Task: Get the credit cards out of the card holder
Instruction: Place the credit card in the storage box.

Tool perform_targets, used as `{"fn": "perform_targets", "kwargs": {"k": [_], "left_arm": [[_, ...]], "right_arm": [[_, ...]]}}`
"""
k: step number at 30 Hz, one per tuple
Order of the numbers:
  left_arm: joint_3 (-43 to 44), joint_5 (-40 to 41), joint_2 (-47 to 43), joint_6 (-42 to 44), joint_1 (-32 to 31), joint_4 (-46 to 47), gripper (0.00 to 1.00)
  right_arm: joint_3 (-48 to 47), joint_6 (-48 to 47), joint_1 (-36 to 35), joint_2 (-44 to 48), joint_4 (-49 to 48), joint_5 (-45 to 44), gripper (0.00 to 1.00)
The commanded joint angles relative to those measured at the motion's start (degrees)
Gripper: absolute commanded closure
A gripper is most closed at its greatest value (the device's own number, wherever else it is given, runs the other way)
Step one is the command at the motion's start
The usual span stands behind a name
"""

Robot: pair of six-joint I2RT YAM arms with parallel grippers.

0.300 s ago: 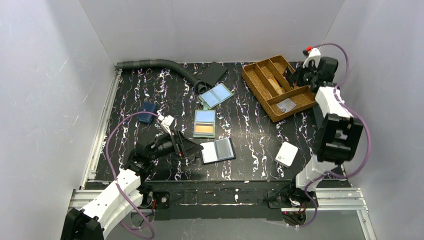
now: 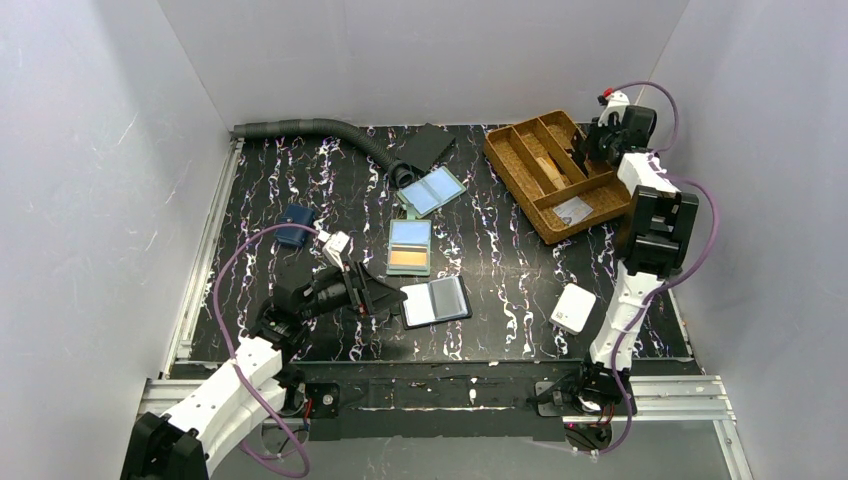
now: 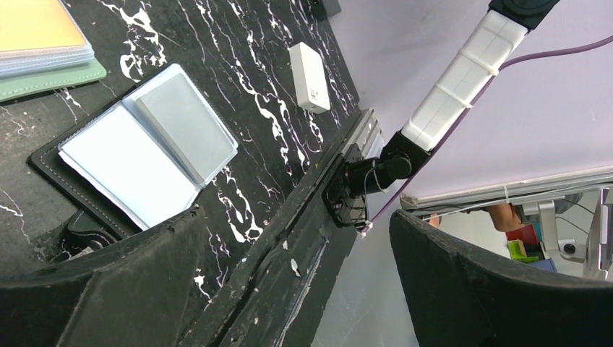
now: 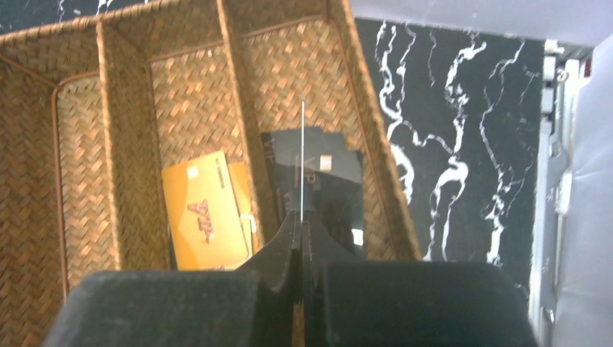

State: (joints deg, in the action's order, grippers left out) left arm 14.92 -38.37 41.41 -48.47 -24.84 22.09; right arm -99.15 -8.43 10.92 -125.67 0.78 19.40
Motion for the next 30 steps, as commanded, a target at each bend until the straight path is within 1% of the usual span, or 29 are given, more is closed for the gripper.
{"fn": "perform_targets", "kwargs": {"k": [1, 8, 13, 17, 20, 27, 30], "left_arm": [[1.8, -0.5, 0.7, 1.4, 0.4, -0.2, 0.02], [1.2, -0.2, 0.1, 1.5, 0.4, -0.5, 0.02], [1.3, 0.0, 0.4, 1.7, 0.4, -0.7, 0.02], [1.3, -0.1, 0.8, 1.8, 0.4, -0.8, 0.02], [1.3, -0.1, 1.1, 1.9, 0.4, -0.8, 0.02], [1.4, -0.2, 1.4, 1.8, 0.4, -0.8, 0.02], [1.4, -0.2, 1.3, 1.7, 0.4, -0.8, 0.02]], "right_arm": [[-7.8, -0.9, 0.5, -2.8, -0.9, 0.2, 0.99], [-16.5, -0.4, 1.5, -10.2, 5.6, 5.1, 0.98], [-19.8, -0.4, 2.0, -13.0, 8.4, 7.4, 0.96], [-21.7, -0.9, 2.0, -14.7, 11.0, 8.2, 0.93], [-22.1, -0.9, 2.2, -15.3, 11.8, 8.1, 0.88], [-21.9, -1.1, 2.5, -15.2, 12.4, 5.7, 0.7], [-21.8, -1.5, 2.5, -14.4, 12.4, 4.1, 0.67]]}}
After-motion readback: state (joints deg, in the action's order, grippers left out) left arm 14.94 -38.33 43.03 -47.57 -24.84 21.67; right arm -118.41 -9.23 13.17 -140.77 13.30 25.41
